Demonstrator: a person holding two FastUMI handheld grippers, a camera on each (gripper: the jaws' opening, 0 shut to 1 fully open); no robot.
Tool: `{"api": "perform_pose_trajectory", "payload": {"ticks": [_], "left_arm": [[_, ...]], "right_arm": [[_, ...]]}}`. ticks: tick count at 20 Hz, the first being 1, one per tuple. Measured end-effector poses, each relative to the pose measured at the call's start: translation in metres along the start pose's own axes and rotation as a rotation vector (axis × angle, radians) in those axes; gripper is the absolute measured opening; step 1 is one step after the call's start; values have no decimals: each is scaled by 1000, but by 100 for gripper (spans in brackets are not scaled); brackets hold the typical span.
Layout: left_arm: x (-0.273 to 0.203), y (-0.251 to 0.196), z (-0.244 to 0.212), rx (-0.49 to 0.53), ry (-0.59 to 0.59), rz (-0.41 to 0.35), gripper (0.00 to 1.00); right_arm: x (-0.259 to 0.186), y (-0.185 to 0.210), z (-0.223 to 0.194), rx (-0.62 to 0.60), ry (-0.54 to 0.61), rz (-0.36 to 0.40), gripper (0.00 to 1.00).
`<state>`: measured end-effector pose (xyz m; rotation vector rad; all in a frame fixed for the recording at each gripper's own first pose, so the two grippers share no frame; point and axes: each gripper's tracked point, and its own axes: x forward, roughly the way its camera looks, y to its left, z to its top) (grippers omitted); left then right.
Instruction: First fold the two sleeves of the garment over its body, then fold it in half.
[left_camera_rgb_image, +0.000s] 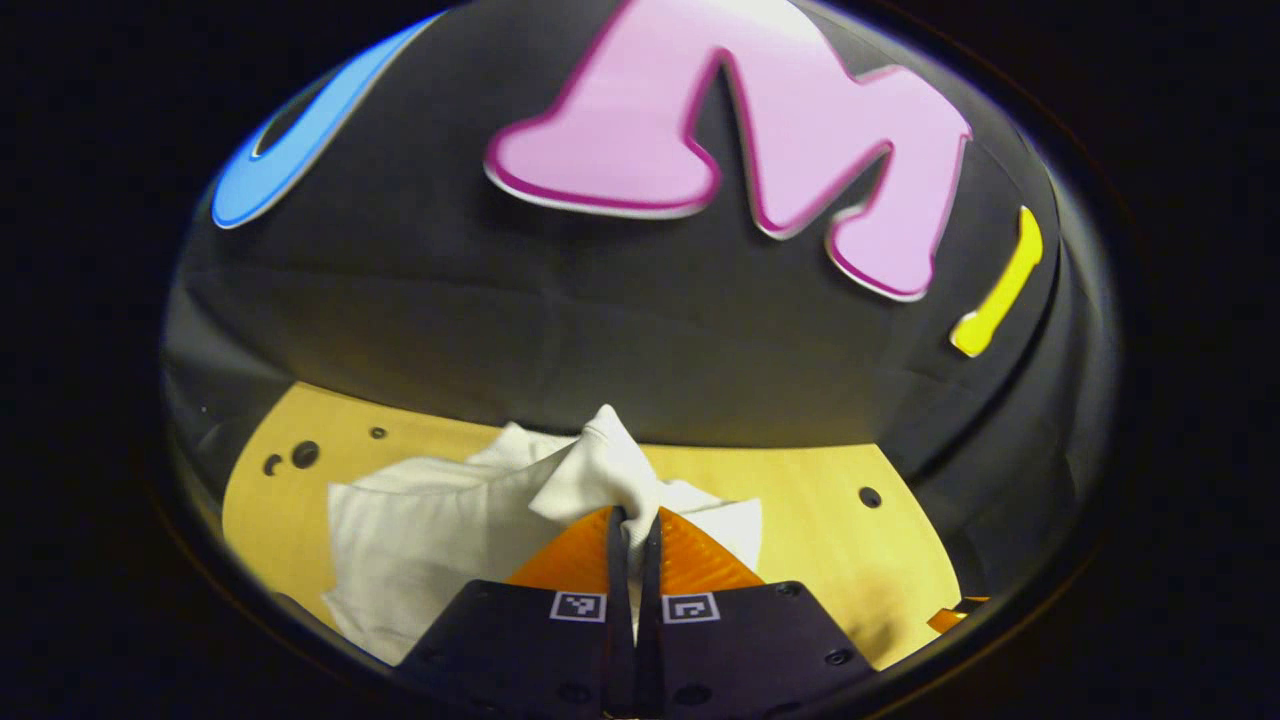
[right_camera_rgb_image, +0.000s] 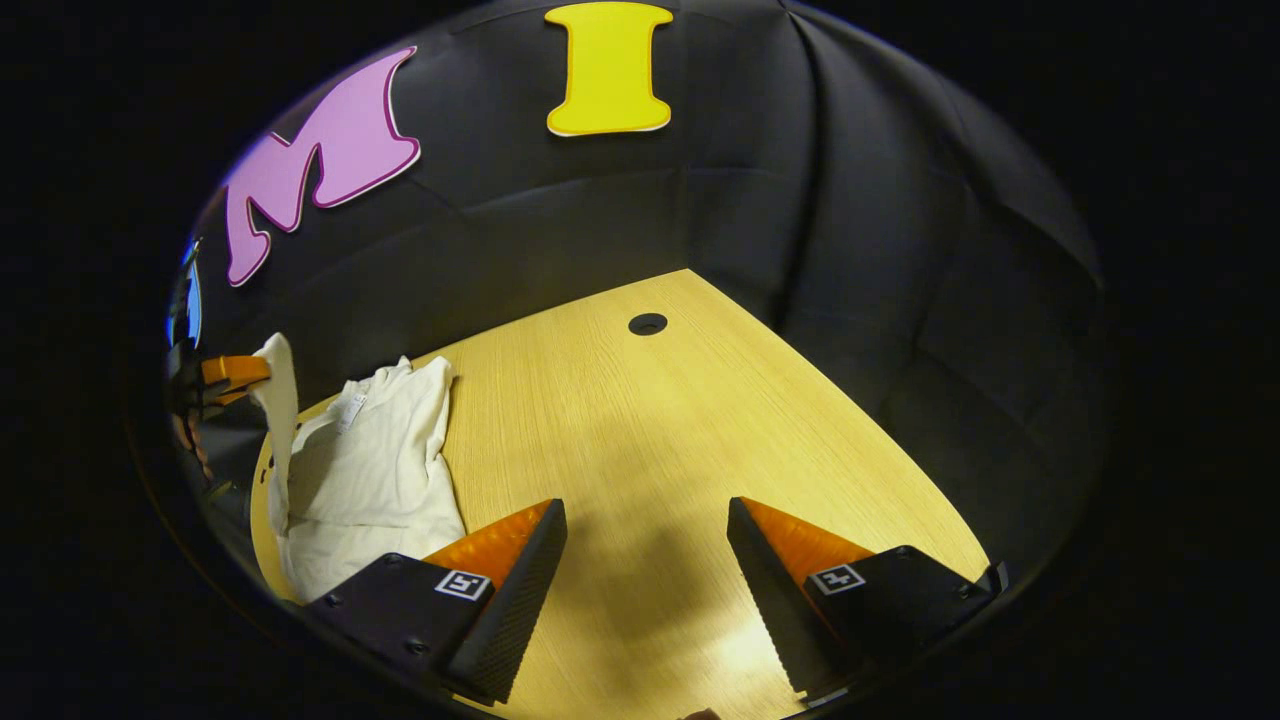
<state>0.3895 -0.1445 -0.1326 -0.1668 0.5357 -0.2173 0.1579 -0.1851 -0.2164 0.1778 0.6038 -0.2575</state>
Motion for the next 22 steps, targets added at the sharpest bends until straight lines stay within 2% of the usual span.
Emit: {"api": "perform_pose_trajectory", "payload": {"ticks": [4, 7, 9, 12, 14, 15, 16, 18, 22], "left_arm": [[25, -39, -26, 5, 57, -65, 6], [39, -58, -43, 31, 94, -83, 6], [41, -65, -59, 52, 139, -107, 12], [30, -91, -57, 17, 132, -201, 50], [19, -83, -52, 30, 117, -197, 75], [15, -76, -54, 44, 114, -184, 82], [9, -65, -54, 56, 111, -163, 95], [-5, -38, -58, 70, 108, -120, 98], [-41, 27, -74, 82, 114, -23, 98]], "right_arm": [[5, 3, -5, 43, 25, 23, 99], [9, -2, -13, 37, 44, 11, 99], [11, -1, -14, 32, 49, 11, 99], [13, 2, -16, 26, 52, 14, 99], [11, 9, -19, 16, 54, 23, 99], [11, 14, -20, 9, 52, 30, 99], [9, 20, -22, 2, 56, 41, 99], [7, 35, -30, -14, 73, 69, 99], [7, 68, -48, -53, 101, 121, 99]]}}
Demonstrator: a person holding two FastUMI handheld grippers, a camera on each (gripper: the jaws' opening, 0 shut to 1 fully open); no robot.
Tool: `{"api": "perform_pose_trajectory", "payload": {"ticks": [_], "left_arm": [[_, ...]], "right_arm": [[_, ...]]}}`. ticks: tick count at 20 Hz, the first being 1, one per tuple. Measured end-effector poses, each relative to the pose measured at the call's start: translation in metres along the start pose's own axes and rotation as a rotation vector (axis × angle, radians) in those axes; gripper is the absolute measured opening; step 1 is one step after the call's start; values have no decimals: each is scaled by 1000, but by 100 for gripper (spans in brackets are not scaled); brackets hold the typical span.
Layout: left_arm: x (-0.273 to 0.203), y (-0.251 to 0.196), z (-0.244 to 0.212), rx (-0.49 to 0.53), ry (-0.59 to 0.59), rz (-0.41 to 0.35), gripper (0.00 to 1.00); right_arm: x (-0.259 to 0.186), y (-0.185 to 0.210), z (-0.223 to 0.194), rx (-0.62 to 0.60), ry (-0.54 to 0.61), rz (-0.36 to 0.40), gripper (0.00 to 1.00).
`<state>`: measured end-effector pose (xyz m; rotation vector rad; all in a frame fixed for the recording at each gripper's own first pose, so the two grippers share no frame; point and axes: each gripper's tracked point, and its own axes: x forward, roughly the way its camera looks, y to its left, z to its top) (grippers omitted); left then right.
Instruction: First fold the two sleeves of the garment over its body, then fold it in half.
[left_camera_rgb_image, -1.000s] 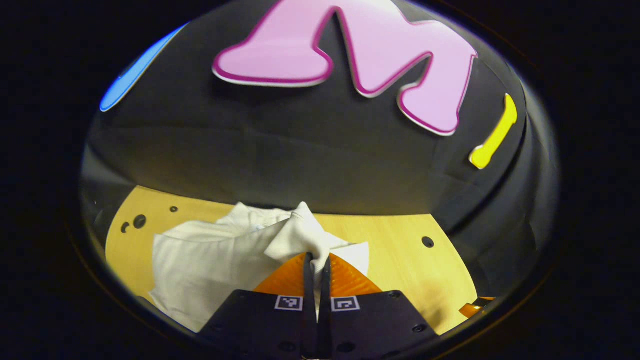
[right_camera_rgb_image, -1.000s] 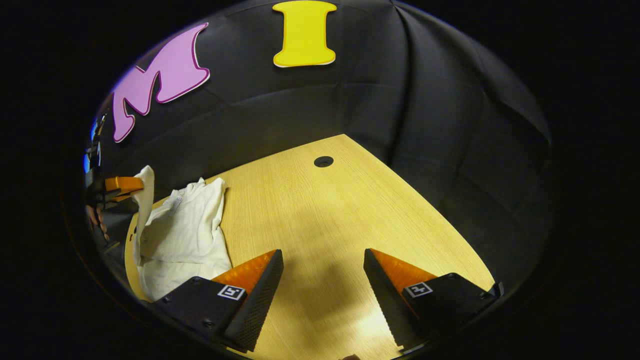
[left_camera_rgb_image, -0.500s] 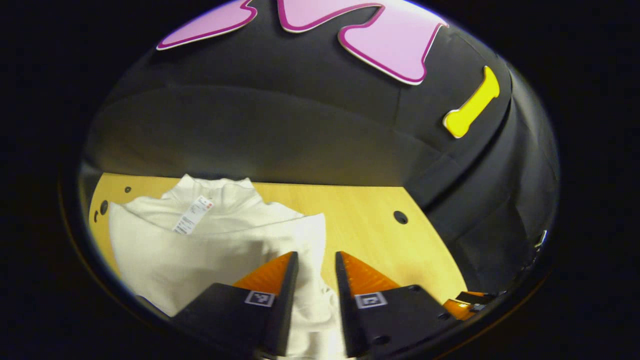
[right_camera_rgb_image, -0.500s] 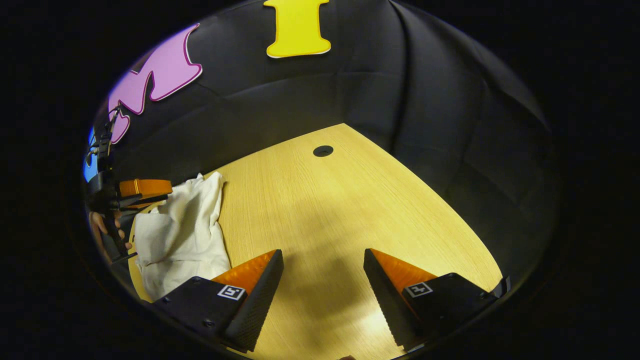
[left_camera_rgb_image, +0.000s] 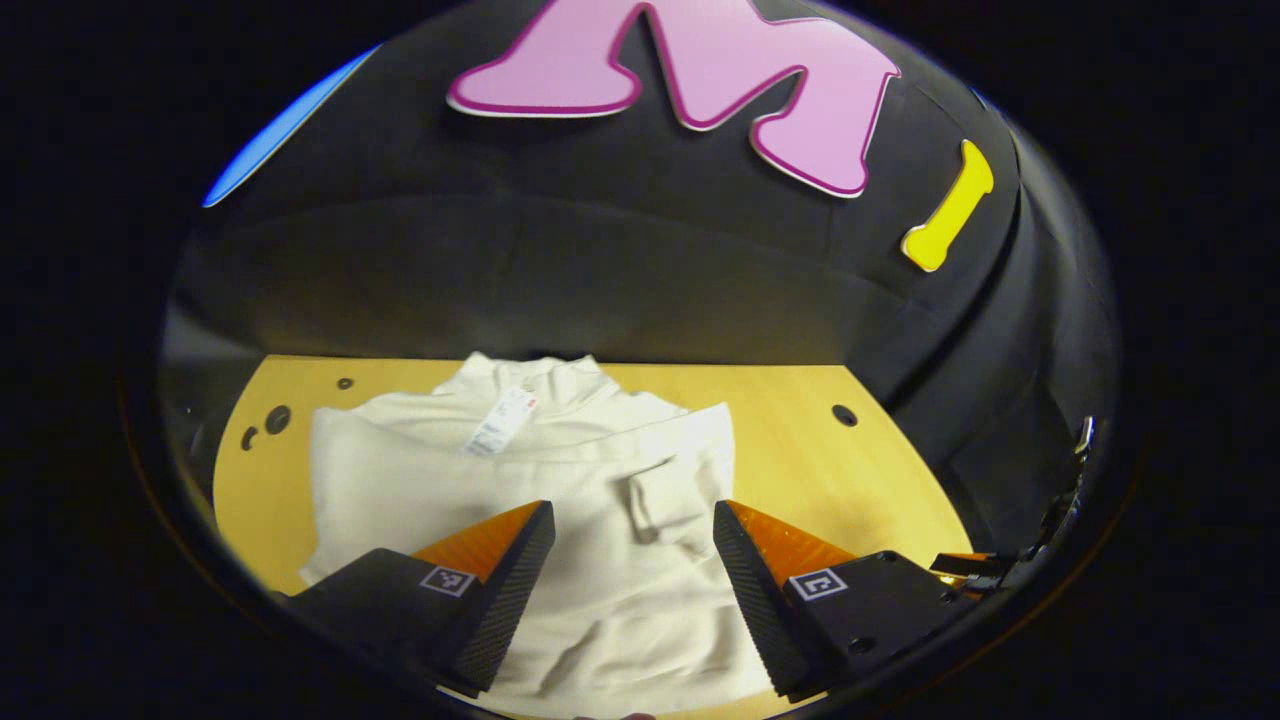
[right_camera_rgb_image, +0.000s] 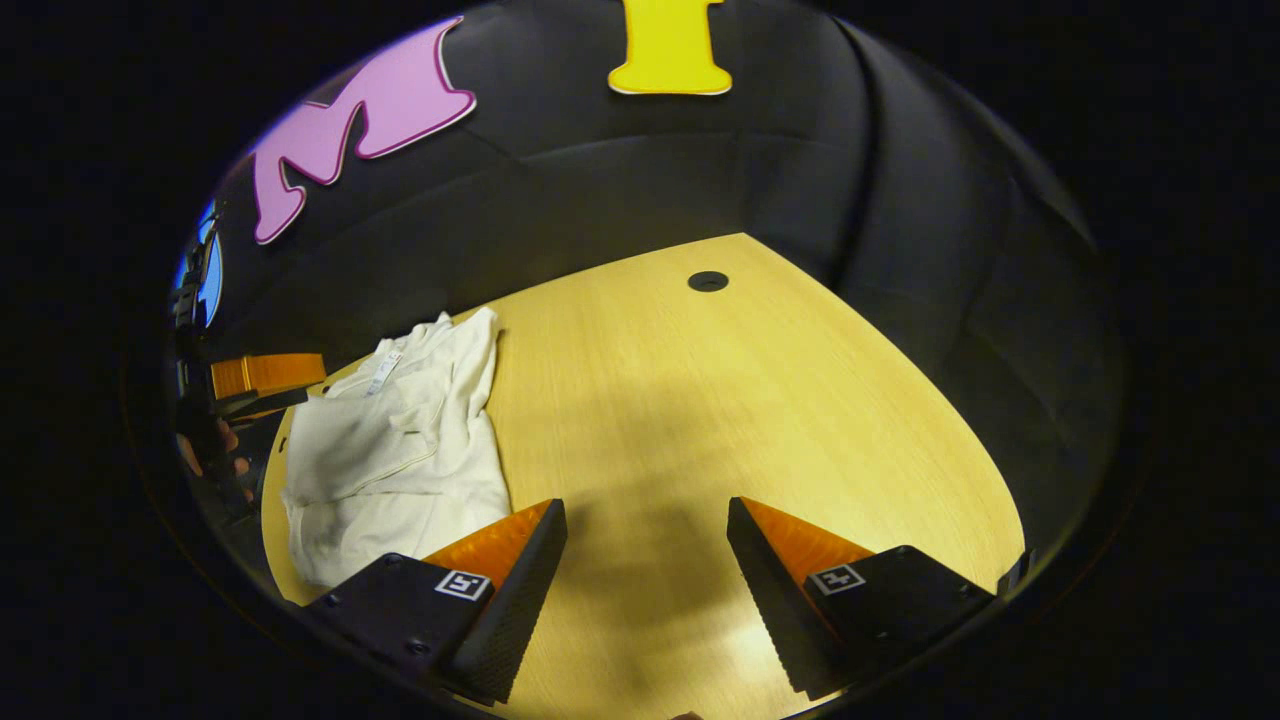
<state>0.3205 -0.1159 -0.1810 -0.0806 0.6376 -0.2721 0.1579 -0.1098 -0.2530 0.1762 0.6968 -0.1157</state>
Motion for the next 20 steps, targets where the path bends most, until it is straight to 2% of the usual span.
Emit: {"api": "perform_pose_trajectory", "payload": {"ticks": [5, 10, 16, 20], "left_arm": [[-43, 76, -48, -53, 42, 109, 98], [-78, 131, -94, -110, 81, 198, 98], [-97, 180, -159, -133, 160, 302, 98], [-105, 191, -194, -180, 206, 330, 99]], "right_arm": [[7, 49, -20, -55, 35, 71, 99], [13, 83, -42, -80, 81, 110, 99], [23, 100, -69, -102, 133, 107, 99], [28, 108, -89, -153, 171, 101, 99]]}}
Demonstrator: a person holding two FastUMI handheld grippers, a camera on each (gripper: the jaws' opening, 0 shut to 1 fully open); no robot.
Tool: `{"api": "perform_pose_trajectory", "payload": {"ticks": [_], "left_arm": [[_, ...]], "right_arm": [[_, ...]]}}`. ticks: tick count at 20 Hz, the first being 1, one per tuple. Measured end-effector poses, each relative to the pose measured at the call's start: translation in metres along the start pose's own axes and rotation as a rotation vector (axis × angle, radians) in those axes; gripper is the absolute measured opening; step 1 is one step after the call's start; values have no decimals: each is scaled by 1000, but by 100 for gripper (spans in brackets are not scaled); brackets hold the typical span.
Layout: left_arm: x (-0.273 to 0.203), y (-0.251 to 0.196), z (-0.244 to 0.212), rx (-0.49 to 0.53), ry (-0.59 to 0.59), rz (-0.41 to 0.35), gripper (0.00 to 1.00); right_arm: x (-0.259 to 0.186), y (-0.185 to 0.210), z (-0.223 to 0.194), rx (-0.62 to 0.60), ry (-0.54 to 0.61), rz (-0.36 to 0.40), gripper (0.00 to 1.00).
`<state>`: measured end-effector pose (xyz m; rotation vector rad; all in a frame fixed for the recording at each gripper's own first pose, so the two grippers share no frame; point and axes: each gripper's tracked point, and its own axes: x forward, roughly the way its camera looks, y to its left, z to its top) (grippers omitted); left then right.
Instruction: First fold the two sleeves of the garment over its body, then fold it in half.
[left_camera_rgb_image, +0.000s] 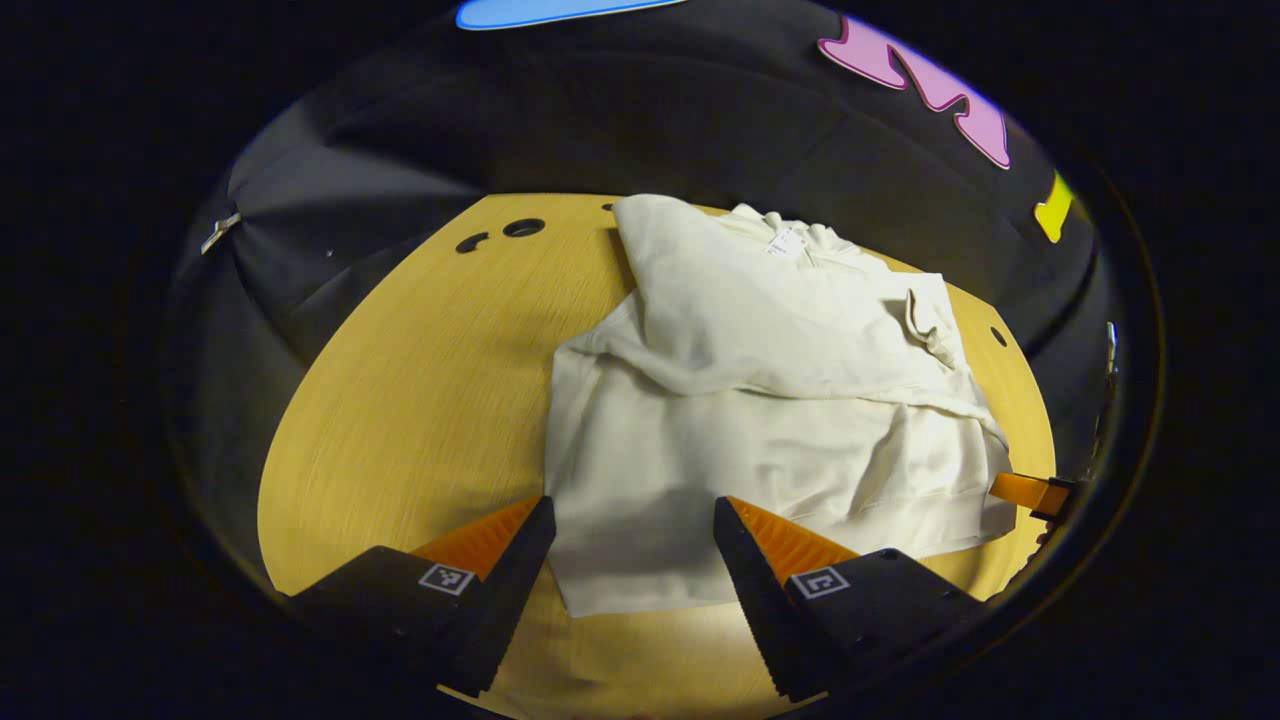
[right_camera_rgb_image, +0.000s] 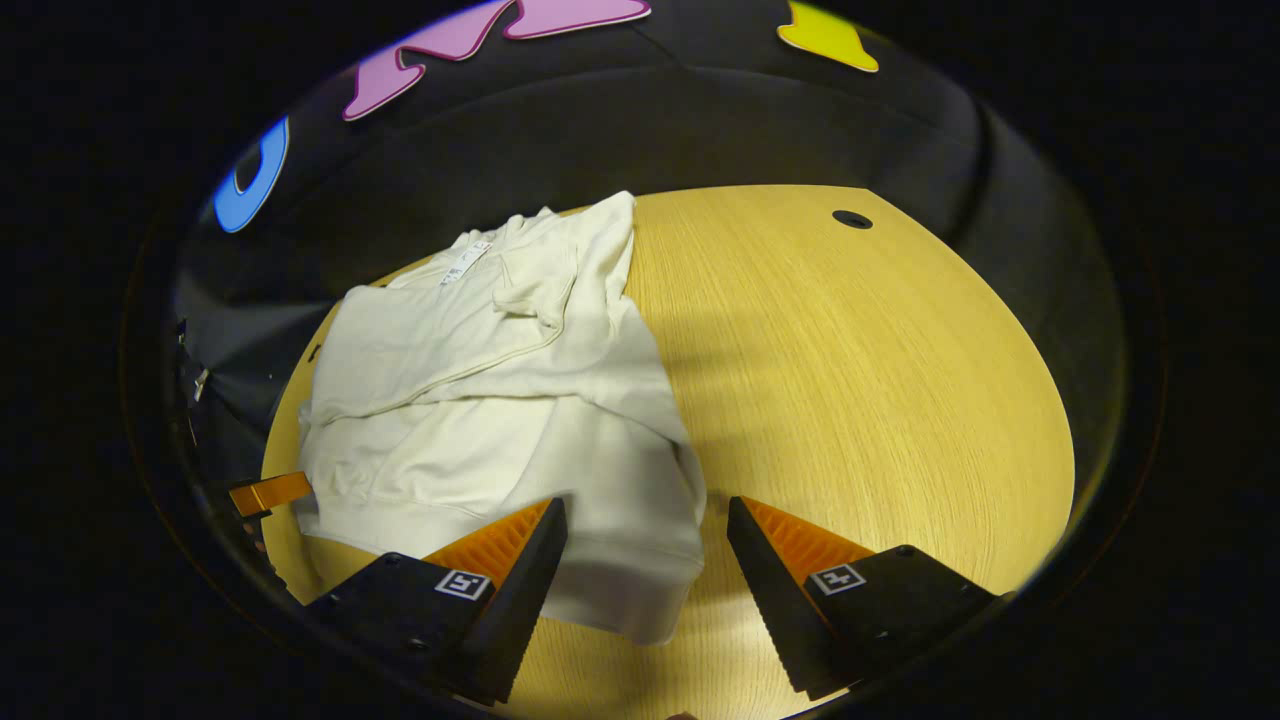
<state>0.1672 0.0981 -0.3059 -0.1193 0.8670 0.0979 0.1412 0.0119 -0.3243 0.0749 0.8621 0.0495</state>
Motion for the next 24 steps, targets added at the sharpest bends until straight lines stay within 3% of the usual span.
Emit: {"api": "perform_pose_trajectory", "payload": {"ticks": [5, 9, 11, 12, 13, 15, 17, 18, 19, 20, 21, 22, 24], "left_arm": [[4, 11, -26, -26, 54, 15, 98], [8, 4, -27, 65, 30, 8, 98], [11, -7, -25, 125, 10, -21, 90], [11, -12, -25, 136, 3, -27, 73], [11, -17, -25, 140, -1, -40, 77], [11, -27, -25, 144, -24, -61, 53], [12, -30, -24, 167, -61, -41, 32], [12, -31, -23, 193, -81, -21, 20], [11, -33, -22, 217, -95, -4, 18], [10, -34, -21, 227, -106, 0, 12], [9, -41, -21, 217, -110, -28, 9], [9, -50, -19, 211, -117, -61, 7], [10, -48, -19, 223, -116, -65, 6]], "right_arm": [[3, -1, -5, -23, 4, -40, 99], [6, -1, -8, -60, 13, -96, 99], [6, 4, -8, -58, 8, -113, 99], [12, 9, -8, -43, 2, -105, 98], [9, 13, -8, -44, 0, -107, 90], [12, 27, -7, -62, -14, -73, 70], [13, 34, -8, -80, -30, -55, 38], [15, 36, -9, -77, -25, -50, 30], [14, 39, -8, -71, -27, -36, 18], [13, 41, -9, -59, -6, -7, 17], [14, 44, -10, -42, 21, 28, 3], [14, 44, -10, -28, 38, 57, 9], [15, 43, -8, 15, 67, 96, 6]]}}
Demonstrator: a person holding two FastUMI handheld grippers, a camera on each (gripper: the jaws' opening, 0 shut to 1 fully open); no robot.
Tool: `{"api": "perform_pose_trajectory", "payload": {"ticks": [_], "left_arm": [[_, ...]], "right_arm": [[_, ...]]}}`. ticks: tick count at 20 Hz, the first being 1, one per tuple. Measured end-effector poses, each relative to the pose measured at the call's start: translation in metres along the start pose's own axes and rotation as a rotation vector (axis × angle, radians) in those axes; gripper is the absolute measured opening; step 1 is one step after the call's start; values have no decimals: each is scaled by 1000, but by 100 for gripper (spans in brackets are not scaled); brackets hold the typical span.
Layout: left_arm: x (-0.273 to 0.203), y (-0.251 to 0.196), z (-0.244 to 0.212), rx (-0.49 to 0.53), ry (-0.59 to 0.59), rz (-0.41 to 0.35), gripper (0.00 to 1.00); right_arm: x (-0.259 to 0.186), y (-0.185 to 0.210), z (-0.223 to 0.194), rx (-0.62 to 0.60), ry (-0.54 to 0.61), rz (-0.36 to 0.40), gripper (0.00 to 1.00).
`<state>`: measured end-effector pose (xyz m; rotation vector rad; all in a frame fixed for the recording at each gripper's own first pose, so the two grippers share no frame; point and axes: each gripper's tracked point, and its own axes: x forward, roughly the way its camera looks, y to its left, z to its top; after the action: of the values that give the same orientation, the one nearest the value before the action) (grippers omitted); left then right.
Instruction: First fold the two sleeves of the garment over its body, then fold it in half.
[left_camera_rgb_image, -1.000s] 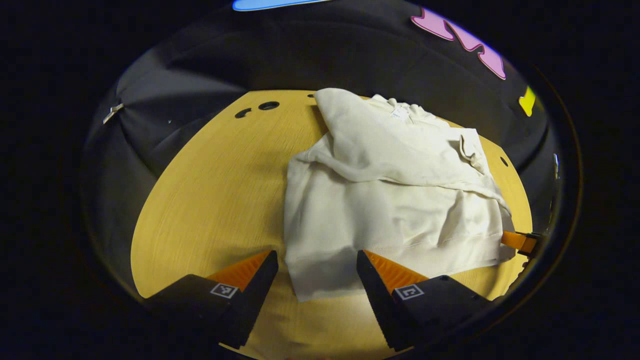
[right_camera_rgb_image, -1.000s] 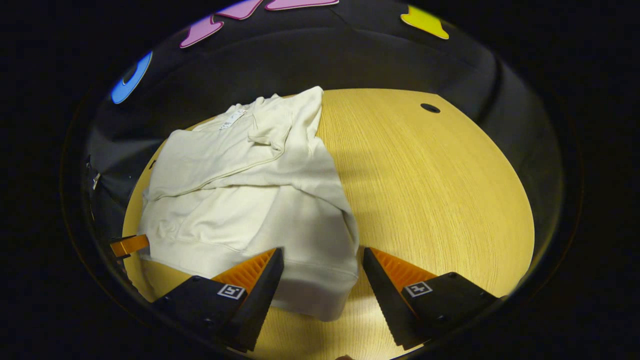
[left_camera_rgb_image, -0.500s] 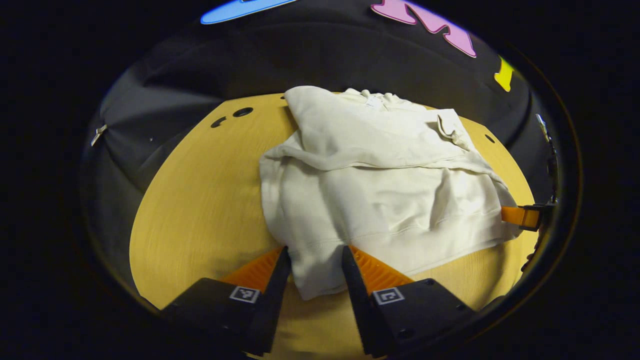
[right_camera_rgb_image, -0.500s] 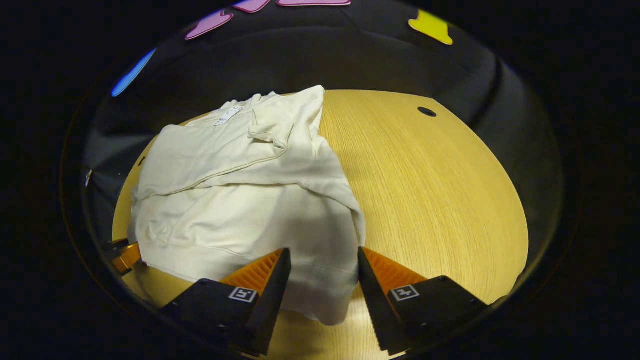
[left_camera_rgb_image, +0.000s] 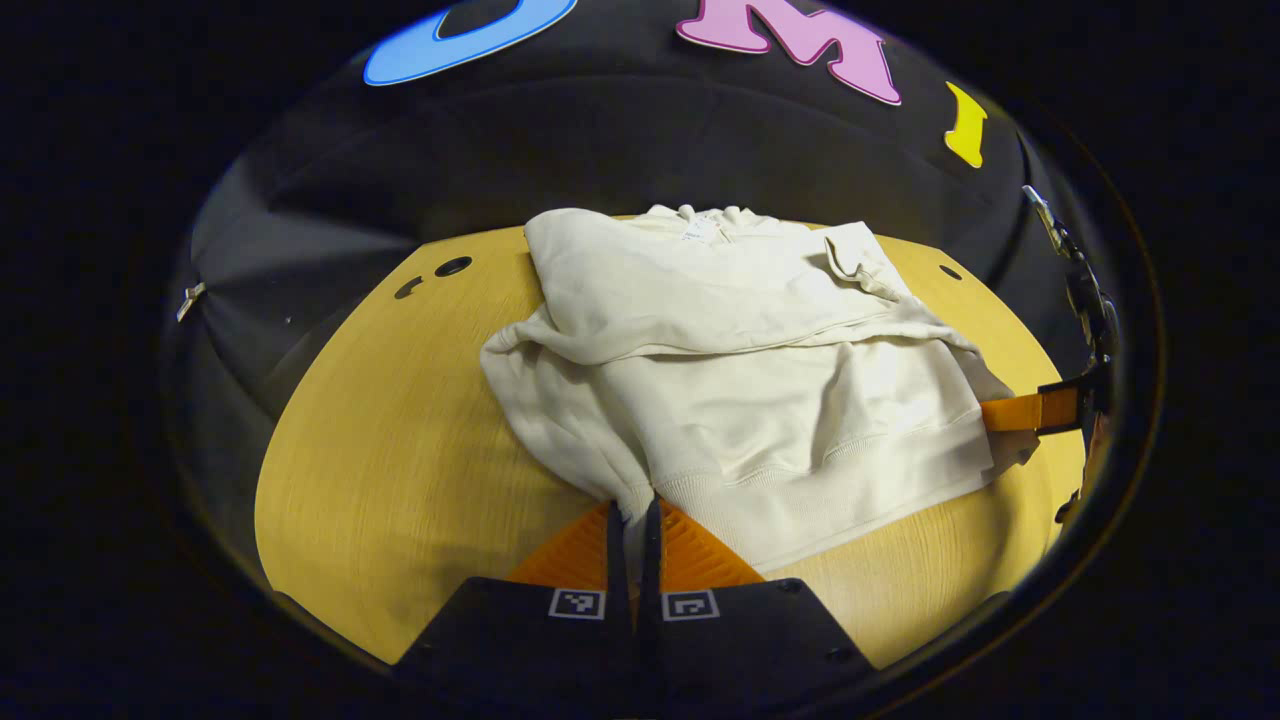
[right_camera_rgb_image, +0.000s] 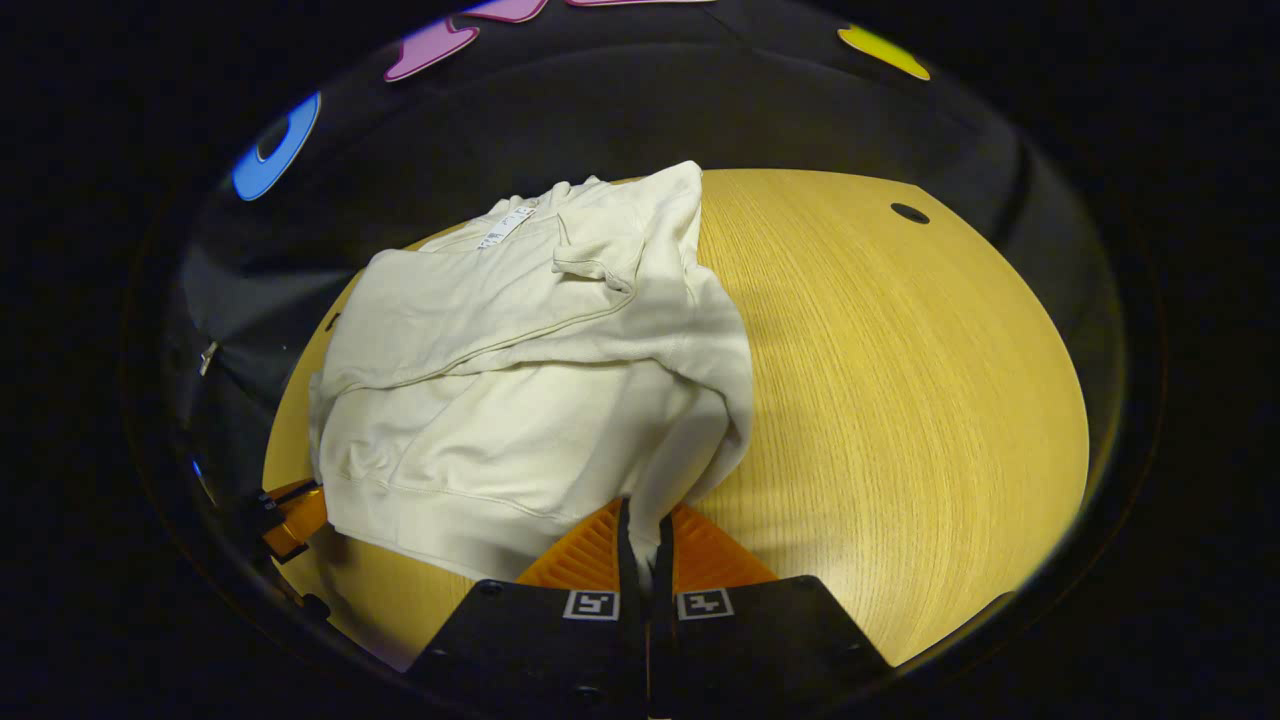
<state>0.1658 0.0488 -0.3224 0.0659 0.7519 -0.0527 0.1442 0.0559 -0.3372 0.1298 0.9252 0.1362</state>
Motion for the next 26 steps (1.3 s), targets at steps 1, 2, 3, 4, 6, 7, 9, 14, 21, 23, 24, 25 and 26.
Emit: {"api": "perform_pose_trajectory", "payload": {"ticks": [1, 2, 3, 4, 6, 7, 9, 14, 21, 23, 24, 25, 26], "left_arm": [[-1, 1, 0, -6, 3, -2, 6], [-2, 1, 2, -23, 2, -4, 6], [-5, 2, 5, -39, -3, -5, 6], [-7, 5, 9, -53, -8, -3, 6], [-13, 10, 22, -71, -31, -2, 6], [-15, 10, 28, -87, -44, -7, 6], [-20, 14, 45, -118, -73, -12, 6], [-23, 19, 98, -111, -165, -31, 6], [-13, 29, 170, -102, -254, -36, 6], [-7, 30, 188, -108, -274, -44, 6], [-4, 32, 198, -106, -285, -42, 6], [0, 34, 207, -102, -294, -41, 6], [5, 37, 217, -97, -304, -38, 6]], "right_arm": [[-1, -1, 1, 9, 5, 6, 6], [-1, -1, 1, 13, 5, 2, 6], [-2, -1, 1, 16, 3, -3, 6], [-3, -1, 2, 19, 1, -3, 6], [-4, 2, 8, 32, -14, 2, 6], [-5, 3, 12, 47, -23, 7, 6], [-7, 5, 20, 88, -35, 16, 6], [-11, 19, 53, 93, -79, 44, 6], [-5, 38, 139, 87, -195, 74, 6], [0, 40, 165, 98, -229, 75, 6], [5, 41, 177, 100, -243, 73, 6], [9, 43, 187, 99, -254, 70, 6], [14, 44, 196, 95, -266, 68, 6]]}}
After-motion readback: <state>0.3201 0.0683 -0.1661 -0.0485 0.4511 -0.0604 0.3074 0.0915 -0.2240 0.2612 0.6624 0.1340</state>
